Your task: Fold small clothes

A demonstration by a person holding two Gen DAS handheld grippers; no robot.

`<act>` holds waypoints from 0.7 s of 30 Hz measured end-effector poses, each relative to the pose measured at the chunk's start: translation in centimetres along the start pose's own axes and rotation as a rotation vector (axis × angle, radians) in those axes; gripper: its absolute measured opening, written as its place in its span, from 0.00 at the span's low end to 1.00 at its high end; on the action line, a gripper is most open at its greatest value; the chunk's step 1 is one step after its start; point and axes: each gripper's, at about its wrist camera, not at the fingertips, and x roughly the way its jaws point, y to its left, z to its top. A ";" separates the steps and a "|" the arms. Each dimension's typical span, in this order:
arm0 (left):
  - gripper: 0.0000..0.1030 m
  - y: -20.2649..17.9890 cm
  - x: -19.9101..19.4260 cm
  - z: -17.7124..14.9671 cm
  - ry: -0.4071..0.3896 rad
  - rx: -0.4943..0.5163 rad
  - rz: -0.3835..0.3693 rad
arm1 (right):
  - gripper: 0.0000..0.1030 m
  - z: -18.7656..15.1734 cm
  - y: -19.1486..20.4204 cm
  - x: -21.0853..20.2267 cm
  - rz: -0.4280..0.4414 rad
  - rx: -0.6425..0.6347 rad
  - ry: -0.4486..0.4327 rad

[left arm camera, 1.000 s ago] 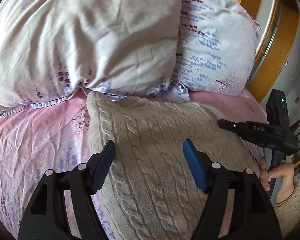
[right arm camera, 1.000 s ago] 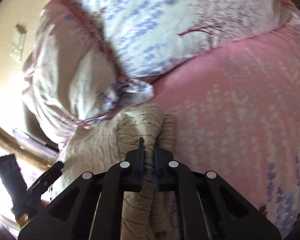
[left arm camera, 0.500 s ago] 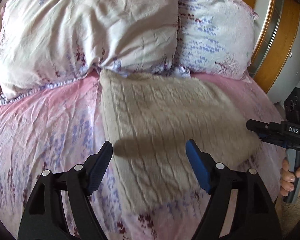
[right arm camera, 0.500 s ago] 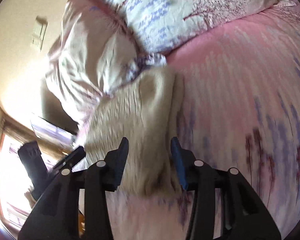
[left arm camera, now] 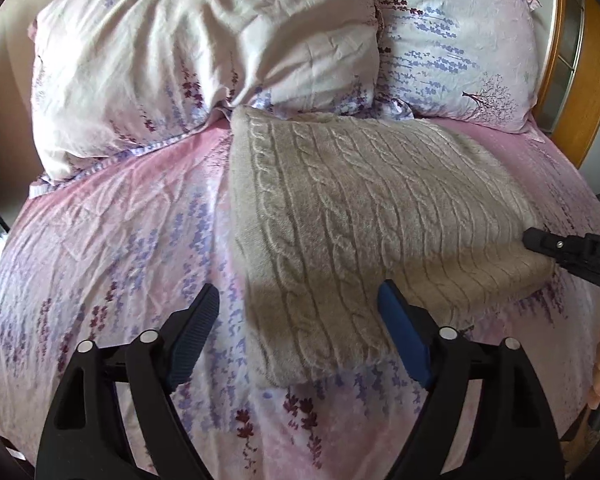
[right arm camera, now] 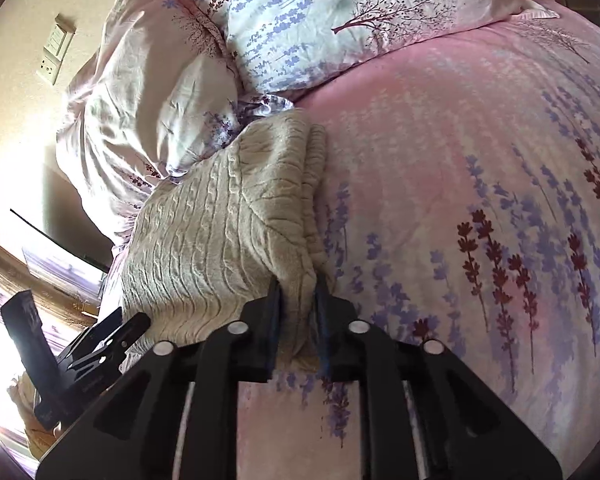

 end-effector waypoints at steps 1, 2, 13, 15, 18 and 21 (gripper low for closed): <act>0.84 0.0 -0.3 -0.2 -0.011 0.008 0.013 | 0.25 -0.2 -0.1 -0.5 -0.006 0.006 -0.015; 0.85 0.1 -0.5 -0.3 -0.017 0.013 0.023 | 0.31 -0.4 -0.2 -1.1 -0.015 0.013 -0.029; 0.99 1.5 -2.3 -2.5 -0.042 0.009 0.150 | 0.98 -2.0 0.8 -5.6 -0.487 -0.064 -0.229; 0.99 2.0 -2.5 -3.1 -0.030 -0.010 0.132 | 0.98 -2.8 2.3 -5.6 -0.583 -0.145 -0.250; 0.99 2.7 -2.2 -4.3 0.018 -0.036 0.084 | 0.98 -4.2 4.0 -4.8 -0.639 -0.239 -0.250; 0.99 2.9 -1.6 -5.1 0.086 -0.042 0.089 | 0.98 -5.5 5.5 -3.4 -0.668 -0.301 -0.230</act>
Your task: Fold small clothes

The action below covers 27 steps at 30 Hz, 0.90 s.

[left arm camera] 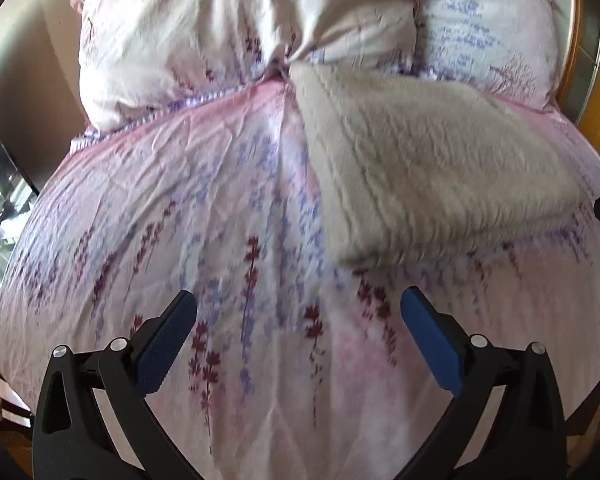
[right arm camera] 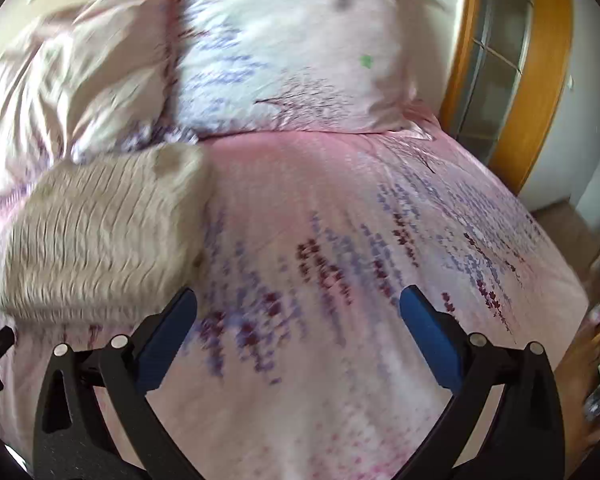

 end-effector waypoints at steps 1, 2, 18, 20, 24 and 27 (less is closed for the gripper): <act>0.99 0.0 0.1 -0.3 0.013 -0.001 0.005 | 0.98 -0.4 0.8 0.0 -0.001 -0.014 -0.006; 0.99 0.1 -0.1 -0.7 0.010 -0.006 0.003 | 0.98 -0.6 1.3 -0.1 -0.004 -0.020 -0.007; 0.99 -0.3 -0.6 -1.6 0.034 -0.097 -0.135 | 0.98 -3.2 4.0 -0.5 0.116 -0.017 -0.031; 0.99 -0.4 -0.3 -1.6 0.041 -0.105 -0.139 | 0.98 -3.4 4.6 -0.2 0.124 -0.034 -0.013; 0.99 -1.1 0.1 -1.5 0.050 -0.086 -0.112 | 0.98 -3.8 6.3 0.3 0.119 -0.078 0.020; 0.99 -1.6 0.4 -1.5 0.052 -0.063 -0.070 | 0.98 -3.9 7.1 0.2 0.112 -0.104 0.022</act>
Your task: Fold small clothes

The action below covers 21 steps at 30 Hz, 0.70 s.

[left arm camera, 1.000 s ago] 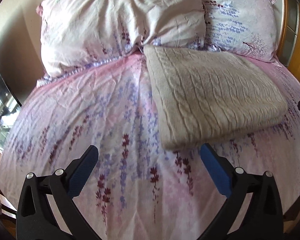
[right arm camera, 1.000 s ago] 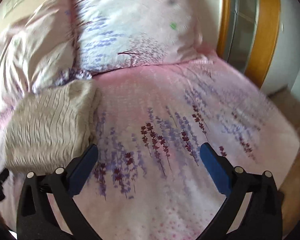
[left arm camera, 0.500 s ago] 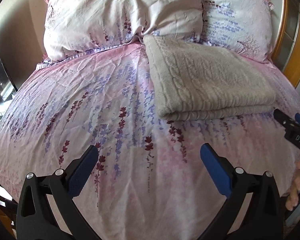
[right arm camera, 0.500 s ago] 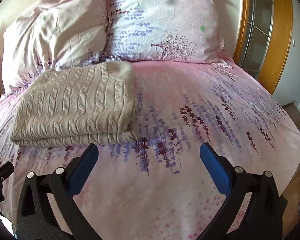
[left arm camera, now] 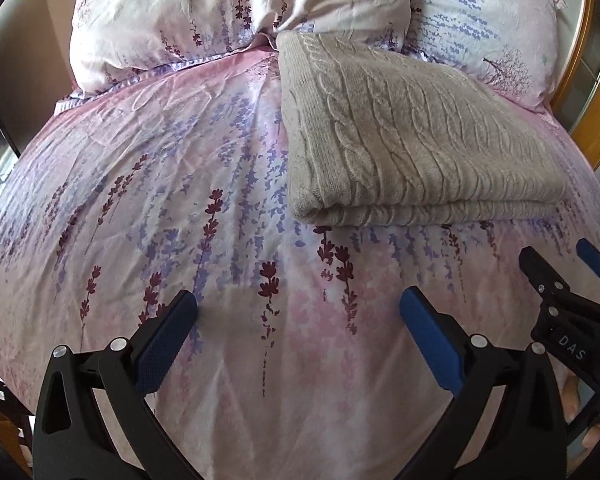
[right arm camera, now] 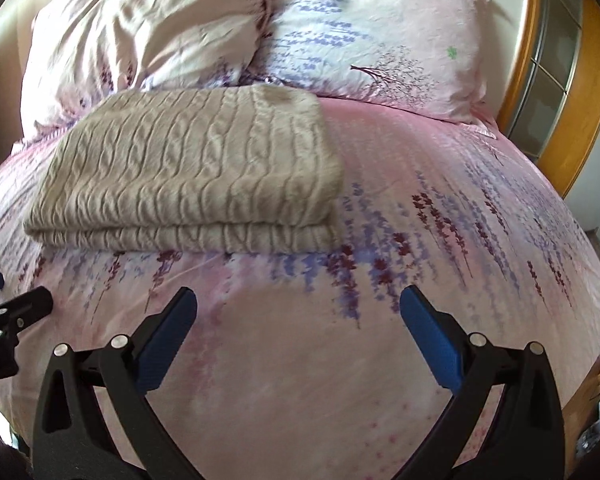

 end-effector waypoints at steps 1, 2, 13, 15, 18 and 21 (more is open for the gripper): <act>0.99 -0.1 0.0 -0.1 -0.002 0.004 0.009 | 0.98 0.0 0.2 0.0 0.014 -0.003 0.009; 0.99 -0.1 0.1 0.0 -0.003 0.005 0.015 | 0.98 -0.1 0.4 0.1 0.024 -0.002 0.021; 0.99 -0.1 0.0 -0.3 -0.019 -0.006 0.024 | 0.98 0.2 0.0 0.7 0.085 0.045 0.083; 0.99 -0.1 0.0 -0.3 -0.019 -0.009 0.026 | 0.98 0.3 -0.1 0.8 0.086 0.036 0.082; 0.99 -0.1 0.0 -0.4 -0.016 -0.016 0.030 | 0.98 0.2 0.1 0.8 0.086 0.031 0.081; 0.99 -0.2 0.0 -0.3 -0.004 -0.018 0.032 | 0.98 0.2 0.1 0.8 0.091 0.028 0.082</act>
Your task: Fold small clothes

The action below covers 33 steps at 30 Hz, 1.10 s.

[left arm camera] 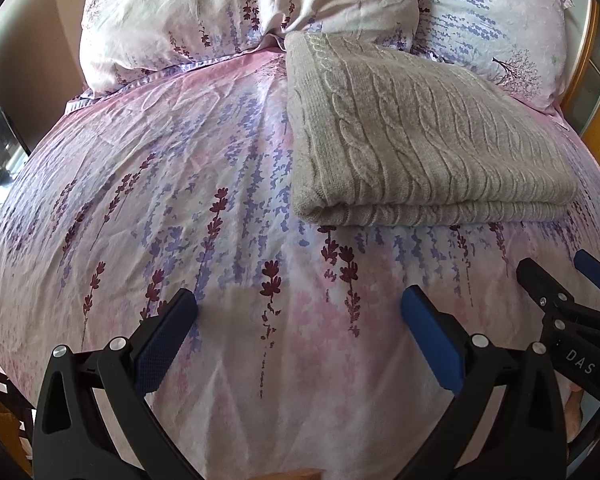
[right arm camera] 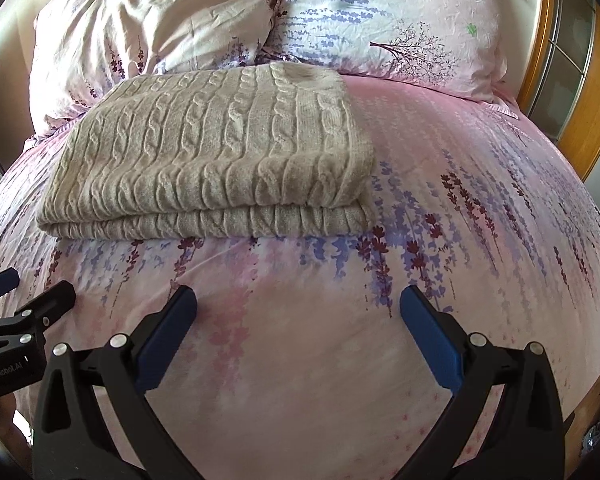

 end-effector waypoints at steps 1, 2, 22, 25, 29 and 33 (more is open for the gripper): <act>0.99 0.0 0.0 0.0 0.003 0.001 0.000 | 0.98 0.0 0.0 0.0 0.001 0.000 0.000; 0.99 0.0 0.0 0.0 0.003 0.002 0.000 | 0.98 0.0 0.0 0.0 0.001 0.000 -0.001; 0.99 -0.1 -0.1 -0.1 0.001 0.004 0.003 | 0.98 0.0 0.0 0.0 -0.006 0.012 -0.001; 0.99 -0.1 0.0 0.0 0.005 0.004 0.003 | 0.98 0.0 0.0 0.0 -0.005 0.011 0.000; 0.99 -0.1 0.0 0.0 0.011 0.004 0.003 | 0.98 0.0 0.0 0.0 -0.005 0.010 0.000; 0.99 -0.1 0.1 0.1 0.018 0.006 0.002 | 0.98 0.0 0.0 0.0 -0.004 0.010 0.000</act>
